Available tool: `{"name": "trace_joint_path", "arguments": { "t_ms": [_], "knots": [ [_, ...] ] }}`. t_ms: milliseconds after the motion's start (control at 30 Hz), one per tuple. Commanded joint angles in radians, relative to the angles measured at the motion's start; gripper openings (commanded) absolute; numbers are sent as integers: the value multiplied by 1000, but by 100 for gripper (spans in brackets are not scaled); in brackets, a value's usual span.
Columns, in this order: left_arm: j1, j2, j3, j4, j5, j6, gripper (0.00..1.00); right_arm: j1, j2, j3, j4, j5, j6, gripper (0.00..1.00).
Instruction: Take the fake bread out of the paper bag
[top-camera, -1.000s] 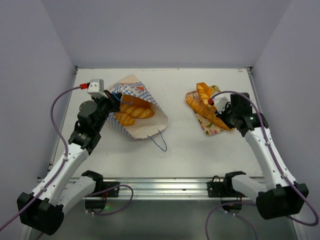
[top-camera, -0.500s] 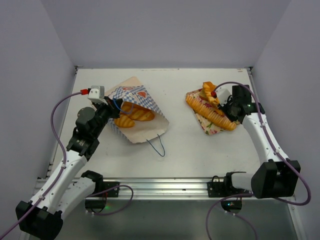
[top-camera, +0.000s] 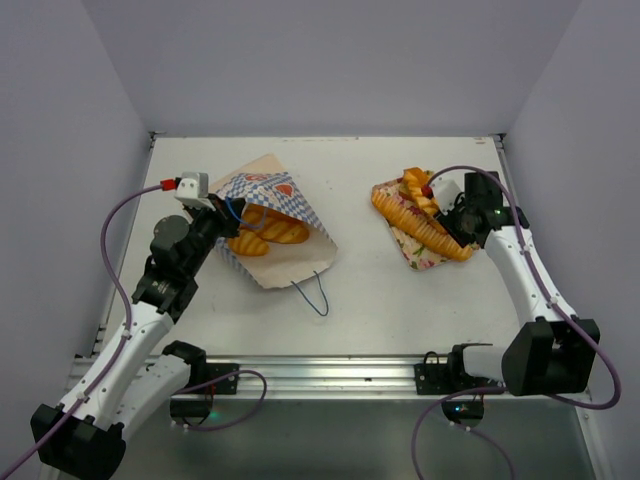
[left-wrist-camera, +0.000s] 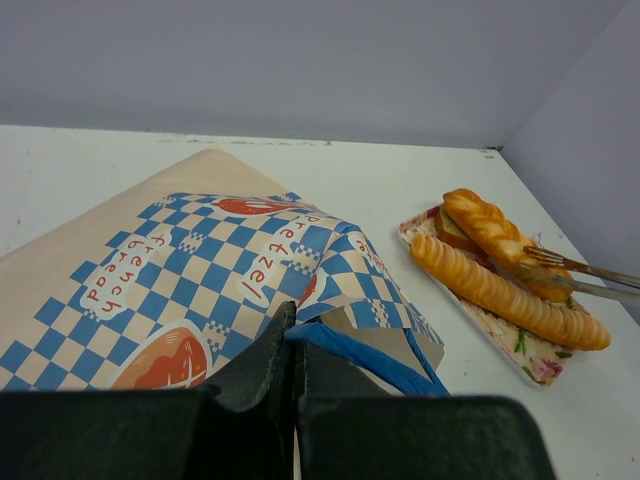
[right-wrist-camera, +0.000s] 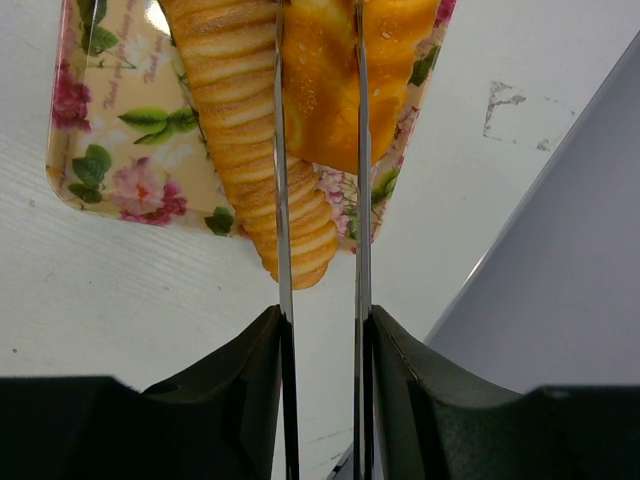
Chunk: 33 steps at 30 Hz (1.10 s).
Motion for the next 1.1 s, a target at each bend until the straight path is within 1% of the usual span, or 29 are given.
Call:
{"name": "trace_joint_path", "arguments": {
  "t_ms": [0, 333, 600, 800, 933, 967, 1000, 1033, 1067],
  "knots": [
    [-2, -14, 3, -3, 11, 15, 0, -8, -30, -4, 61, -13, -1, 41],
    [-2, -11, 9, -8, 14, 25, 0, -14, -51, 11, 56, -38, 25, 46],
    [-2, -11, 14, -9, 18, 25, 0, -14, -73, 48, 26, -56, 42, 47],
    [-2, -11, 21, -9, 22, 25, 0, -15, -96, 56, 3, -105, 43, 47],
    [-2, -10, 31, -14, 28, 23, 0, -15, -134, 76, -59, -226, 34, 47],
    [-2, -10, 37, -22, 34, 25, 0, -14, -169, 103, -118, -328, -13, 46],
    [-2, -10, 43, -25, 34, 25, 0, -14, -180, 109, -163, -370, -30, 46],
    [-2, -11, 44, -32, 36, 26, 0, -12, -191, 119, -184, -451, -46, 45],
    [-2, -14, 47, -38, 37, 28, 0, -12, -214, 123, -213, -495, -94, 45]
  ]
}}
